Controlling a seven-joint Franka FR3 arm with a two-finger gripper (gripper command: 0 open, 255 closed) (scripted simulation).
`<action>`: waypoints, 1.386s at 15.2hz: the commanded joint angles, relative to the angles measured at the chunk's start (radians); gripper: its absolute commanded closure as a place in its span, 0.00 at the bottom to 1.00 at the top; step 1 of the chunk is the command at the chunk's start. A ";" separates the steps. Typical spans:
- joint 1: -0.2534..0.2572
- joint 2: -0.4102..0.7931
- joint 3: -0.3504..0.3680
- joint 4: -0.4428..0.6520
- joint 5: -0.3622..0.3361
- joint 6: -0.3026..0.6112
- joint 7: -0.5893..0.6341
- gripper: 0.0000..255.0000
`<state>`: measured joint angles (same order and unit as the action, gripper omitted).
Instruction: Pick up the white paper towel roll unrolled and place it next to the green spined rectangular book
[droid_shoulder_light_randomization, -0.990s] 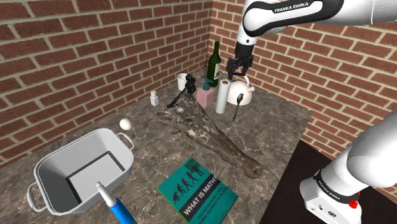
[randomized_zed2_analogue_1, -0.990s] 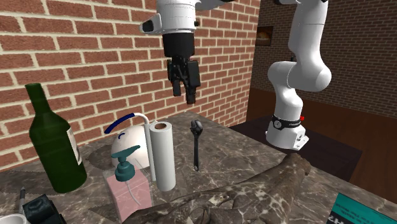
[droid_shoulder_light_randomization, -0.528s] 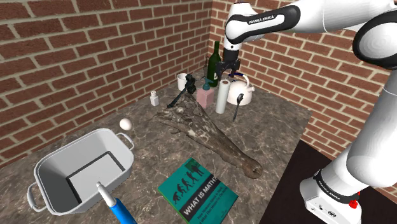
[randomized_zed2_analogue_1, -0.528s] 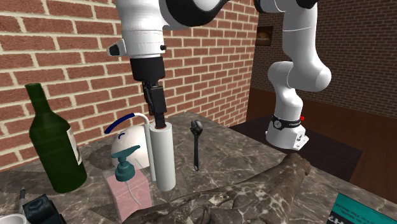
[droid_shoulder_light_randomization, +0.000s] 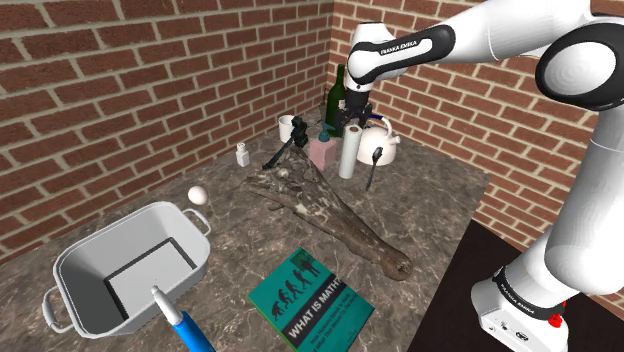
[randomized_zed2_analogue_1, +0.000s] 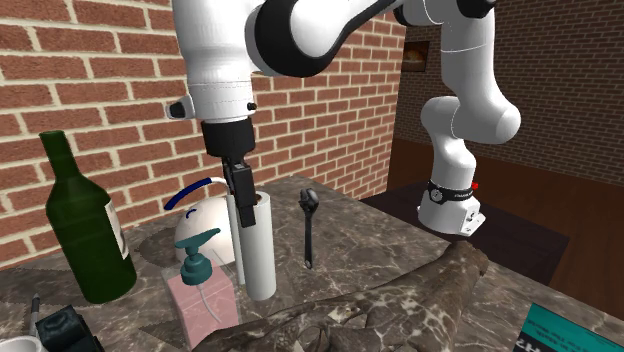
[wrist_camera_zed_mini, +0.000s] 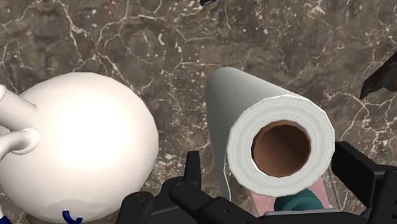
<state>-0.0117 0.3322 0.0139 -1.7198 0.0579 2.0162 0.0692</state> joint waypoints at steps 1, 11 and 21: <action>0.001 0.004 0.000 -0.006 0.000 0.011 0.000 0.00; 0.001 0.004 0.000 -0.006 0.000 0.011 0.000 1.00; 0.000 -0.013 0.000 0.024 -0.001 -0.036 0.003 1.00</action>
<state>-0.0116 0.3207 0.0138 -1.7080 0.0574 1.9936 0.0708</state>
